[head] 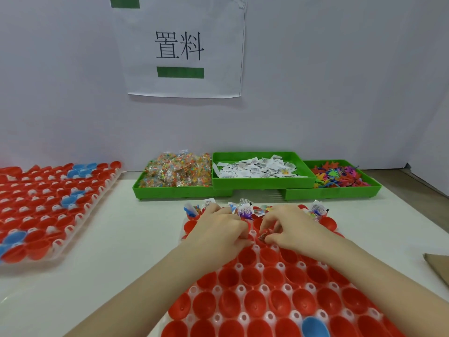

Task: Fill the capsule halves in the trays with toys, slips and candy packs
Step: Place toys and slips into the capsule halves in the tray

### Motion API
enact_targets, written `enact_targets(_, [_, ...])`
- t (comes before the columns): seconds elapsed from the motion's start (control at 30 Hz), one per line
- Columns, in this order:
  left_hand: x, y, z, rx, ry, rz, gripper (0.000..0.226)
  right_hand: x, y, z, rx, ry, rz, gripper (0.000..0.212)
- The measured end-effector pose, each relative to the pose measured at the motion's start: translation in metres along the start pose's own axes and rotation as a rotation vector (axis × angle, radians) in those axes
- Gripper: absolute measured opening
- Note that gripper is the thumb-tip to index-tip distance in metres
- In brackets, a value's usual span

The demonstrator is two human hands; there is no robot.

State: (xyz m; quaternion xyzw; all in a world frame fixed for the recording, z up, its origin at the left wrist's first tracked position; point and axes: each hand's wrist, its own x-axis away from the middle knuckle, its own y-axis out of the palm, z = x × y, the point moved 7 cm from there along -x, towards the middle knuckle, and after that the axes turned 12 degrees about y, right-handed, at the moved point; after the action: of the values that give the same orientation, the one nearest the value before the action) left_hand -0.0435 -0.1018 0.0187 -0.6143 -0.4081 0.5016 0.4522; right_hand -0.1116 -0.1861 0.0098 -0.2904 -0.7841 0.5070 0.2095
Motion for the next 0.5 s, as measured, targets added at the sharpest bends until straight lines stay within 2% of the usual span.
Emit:
enact_targets(0.3, [0.004,0.005,-0.009,0.141,-0.048,0.027,0.029,0.0,-0.005,0.011,-0.204,0.081,0.01,0.03])
enact_targets(0.43, [0.007,-0.005,-0.015,0.19,-0.076,0.154,0.033,0.005,-0.005,0.011,-0.164,0.067,0.003,0.038])
enact_targets(0.5, [0.009,-0.018,-0.02,0.206,-0.084,0.295,0.033,0.008,-0.007,0.009,-0.124,0.058,-0.011,0.043])
